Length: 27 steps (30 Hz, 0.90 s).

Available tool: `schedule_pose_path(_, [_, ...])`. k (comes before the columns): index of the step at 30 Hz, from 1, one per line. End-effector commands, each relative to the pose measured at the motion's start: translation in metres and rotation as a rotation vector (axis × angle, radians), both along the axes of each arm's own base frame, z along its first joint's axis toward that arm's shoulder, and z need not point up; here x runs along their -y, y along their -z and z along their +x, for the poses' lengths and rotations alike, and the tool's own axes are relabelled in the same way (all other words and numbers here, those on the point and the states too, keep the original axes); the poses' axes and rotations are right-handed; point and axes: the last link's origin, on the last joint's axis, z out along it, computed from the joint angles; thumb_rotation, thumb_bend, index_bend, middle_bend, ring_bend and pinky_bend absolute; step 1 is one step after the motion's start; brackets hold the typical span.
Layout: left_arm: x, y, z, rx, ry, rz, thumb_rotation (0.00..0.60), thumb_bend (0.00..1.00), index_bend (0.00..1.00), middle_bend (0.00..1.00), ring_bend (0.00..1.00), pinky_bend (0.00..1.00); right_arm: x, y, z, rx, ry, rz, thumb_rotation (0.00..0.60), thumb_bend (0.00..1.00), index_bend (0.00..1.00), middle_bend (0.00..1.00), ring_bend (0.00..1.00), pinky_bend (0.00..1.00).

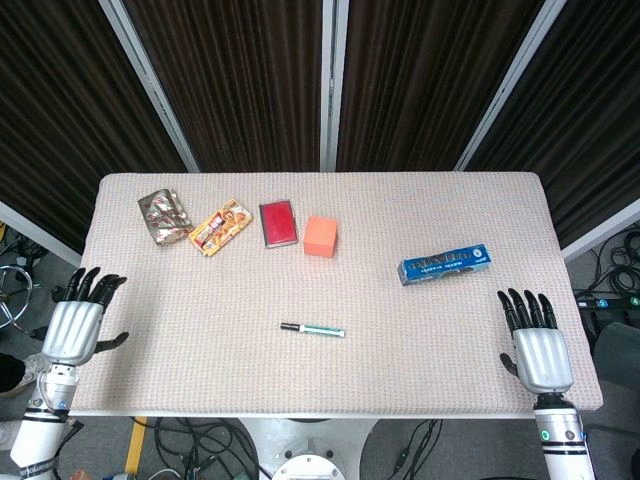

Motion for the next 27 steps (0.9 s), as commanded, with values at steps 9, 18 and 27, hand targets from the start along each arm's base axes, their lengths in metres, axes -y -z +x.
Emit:
schedule_pose_path(9, [-0.005, -0.001, 0.007, 0.038, -0.015, -0.034, 0.600, 0.06, 0.17, 0.18, 0.05, 0.05, 0.019, 0.007, 0.020, 0.066, -0.016, 0.035, 0.600, 0.04, 0.00, 0.11, 0.01, 0.09])
schedule_pose_path(18, [-0.009, 0.002, 0.013, 0.085, -0.031, -0.078, 0.600, 0.06, 0.17, 0.18, 0.05, 0.05, 0.059, 0.039, 0.110, 0.167, -0.106, 0.135, 0.600, 0.11, 0.44, 0.47, 0.53, 0.68])
schedule_pose_path(27, [-0.014, 0.004, 0.015, 0.118, -0.021, -0.114, 0.600, 0.06, 0.17, 0.18, 0.05, 0.06, 0.080, 0.113, 0.191, 0.028, -0.037, 0.337, 0.600, 0.13, 0.39, 0.44, 0.75, 0.88])
